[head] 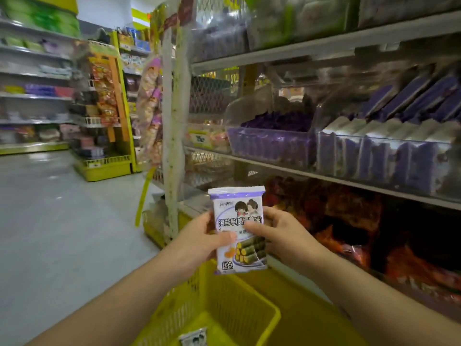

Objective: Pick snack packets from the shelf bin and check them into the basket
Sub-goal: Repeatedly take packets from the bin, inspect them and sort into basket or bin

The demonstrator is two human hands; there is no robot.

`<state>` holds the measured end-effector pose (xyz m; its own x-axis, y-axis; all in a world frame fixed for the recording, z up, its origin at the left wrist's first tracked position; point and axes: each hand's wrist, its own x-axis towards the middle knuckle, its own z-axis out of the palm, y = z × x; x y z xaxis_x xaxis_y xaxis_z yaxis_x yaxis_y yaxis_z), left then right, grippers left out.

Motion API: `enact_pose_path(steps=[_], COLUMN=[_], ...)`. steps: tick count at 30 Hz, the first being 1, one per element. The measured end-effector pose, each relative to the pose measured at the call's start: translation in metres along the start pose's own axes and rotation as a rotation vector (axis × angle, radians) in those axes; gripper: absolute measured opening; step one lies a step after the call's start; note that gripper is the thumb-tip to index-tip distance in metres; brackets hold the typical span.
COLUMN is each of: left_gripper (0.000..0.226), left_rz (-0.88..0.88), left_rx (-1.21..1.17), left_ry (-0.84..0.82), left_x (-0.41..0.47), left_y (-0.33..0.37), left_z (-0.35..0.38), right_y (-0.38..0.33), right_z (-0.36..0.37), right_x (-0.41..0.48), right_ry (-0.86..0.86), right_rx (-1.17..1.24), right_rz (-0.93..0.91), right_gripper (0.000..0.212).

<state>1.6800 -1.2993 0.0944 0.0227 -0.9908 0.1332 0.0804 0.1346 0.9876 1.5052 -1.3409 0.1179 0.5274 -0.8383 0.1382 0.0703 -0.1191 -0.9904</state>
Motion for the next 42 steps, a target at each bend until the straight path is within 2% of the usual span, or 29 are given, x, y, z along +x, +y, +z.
enact_pose_path(steps=[3, 6, 8, 12, 14, 21, 29, 31, 34, 36, 39, 42], left_gripper=[0.031, 0.023, 0.025, 0.022, 0.017, 0.02, 0.029, 0.03, 0.029, 0.028, 0.032, 0.039], left_rz=[0.018, 0.02, 0.019, 0.009, -0.012, -0.087, -0.113, -0.119, -0.11, -0.114, -0.176, -0.312], left_rx=[-0.064, -0.093, -0.104, -0.108, -0.099, -0.182, -0.238, -0.27, -0.343, -0.38, -0.396, -0.371], left_ry=[0.09, 0.156, 0.171, 0.162, 0.158, 0.176, 0.106, 0.122, 0.156, 0.17, 0.141, 0.0], left_x=[-0.001, 0.003, 0.006, 0.012, 0.012, 0.009, 0.003, 0.002, 0.003, 0.003, 0.001, -0.004], left_y=[-0.021, -0.033, -0.038, -0.042, -0.047, -0.053, -0.049, -0.046, -0.038, -0.033, -0.028, -0.027], left_z=[-0.012, -0.019, -0.02, -0.018, -0.015, -0.009, -0.01, -0.011, -0.015, -0.017, -0.019, -0.023], right_y=[0.03, 0.05, 0.057, 0.056, 0.056, 0.064, 0.062, 0.059, 0.053, 0.051, 0.05, 0.05], right_z=[0.003, 0.004, 0.003, -0.002, -0.005, -0.006, -0.002, -0.004, -0.011, -0.012, -0.012, -0.012], right_x=[0.006, 0.012, 0.018, 0.028, 0.03, 0.027, 0.021, 0.019, 0.012, 0.008, 0.005, 0.006], right_ry=[-0.073, -0.094, -0.089, -0.025, -0.011, 0.017, 0.055, -0.003, -0.243, -0.338, -0.303, -0.234], right_rx=[-0.107, -0.104, -0.09, 0.027, 0.079, 0.197, 0.167, 0.106, 0.009, -0.019, 0.013, 0.124], right_rz=[0.064, 0.116, 0.11, 0.054, 0.064, 0.133, 0.151, 0.16, 0.258, 0.347, 0.4, 0.404], right_gripper=[0.026, 0.026, 0.023, 0.025, 0.024, 0.023, 0.035, 0.033, 0.03, 0.033, 0.039, 0.036])
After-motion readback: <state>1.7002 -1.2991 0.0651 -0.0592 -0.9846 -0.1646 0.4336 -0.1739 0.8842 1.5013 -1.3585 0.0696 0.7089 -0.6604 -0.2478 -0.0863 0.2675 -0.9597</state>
